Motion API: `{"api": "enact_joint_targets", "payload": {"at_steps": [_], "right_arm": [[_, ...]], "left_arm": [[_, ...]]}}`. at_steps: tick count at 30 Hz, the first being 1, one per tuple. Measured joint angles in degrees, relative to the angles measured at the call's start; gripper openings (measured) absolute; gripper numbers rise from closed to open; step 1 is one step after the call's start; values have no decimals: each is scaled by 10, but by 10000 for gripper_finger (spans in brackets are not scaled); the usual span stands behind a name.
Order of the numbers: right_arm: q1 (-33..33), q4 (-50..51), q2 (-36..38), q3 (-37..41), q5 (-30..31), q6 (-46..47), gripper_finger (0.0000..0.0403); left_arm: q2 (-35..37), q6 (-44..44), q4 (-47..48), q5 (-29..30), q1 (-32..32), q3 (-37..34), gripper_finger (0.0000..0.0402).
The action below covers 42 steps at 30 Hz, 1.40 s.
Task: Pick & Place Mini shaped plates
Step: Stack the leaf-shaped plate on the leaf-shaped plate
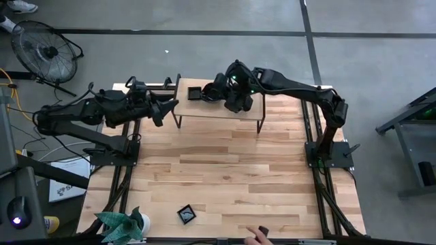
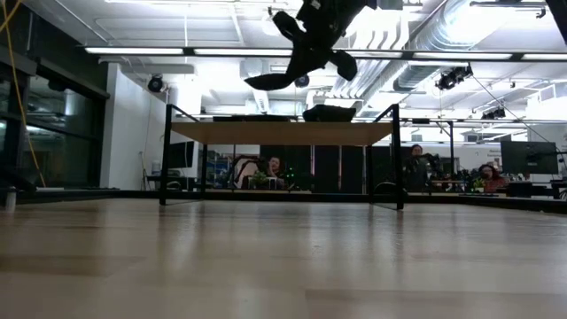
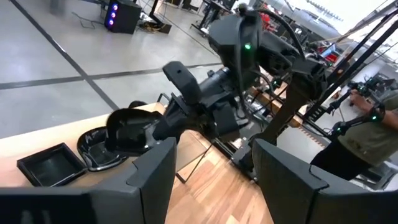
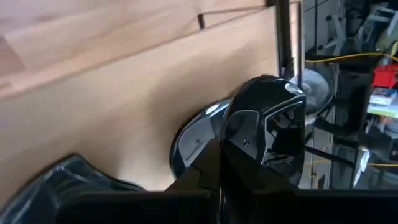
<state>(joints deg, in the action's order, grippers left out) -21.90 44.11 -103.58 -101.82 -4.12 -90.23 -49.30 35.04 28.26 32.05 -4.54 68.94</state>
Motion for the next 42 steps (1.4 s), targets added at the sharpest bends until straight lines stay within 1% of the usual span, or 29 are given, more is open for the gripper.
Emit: {"api": "enact_joint_targets", "payload": {"at_steps": [11, 16, 20, 37, 42], "right_arm": [[-20, -20, -34, 0, -14, -57, 0], [-34, -28, -41, 0, -15, -62, 0], [-44, -28, -48, 0, -35, -62, 0], [-57, -33, -58, 1, -52, -51, 0], [-57, -44, -60, 22, -48, -54, 0]], "left_arm": [[-29, 7, -16, 0, 0, 0, 209], [-32, 14, -15, 0, 0, 0, 209], [-34, 15, -13, 0, 0, 0, 209], [-34, 15, -13, 5, 0, 0, 209], [-34, 15, -13, 5, 0, 0, 209]]}}
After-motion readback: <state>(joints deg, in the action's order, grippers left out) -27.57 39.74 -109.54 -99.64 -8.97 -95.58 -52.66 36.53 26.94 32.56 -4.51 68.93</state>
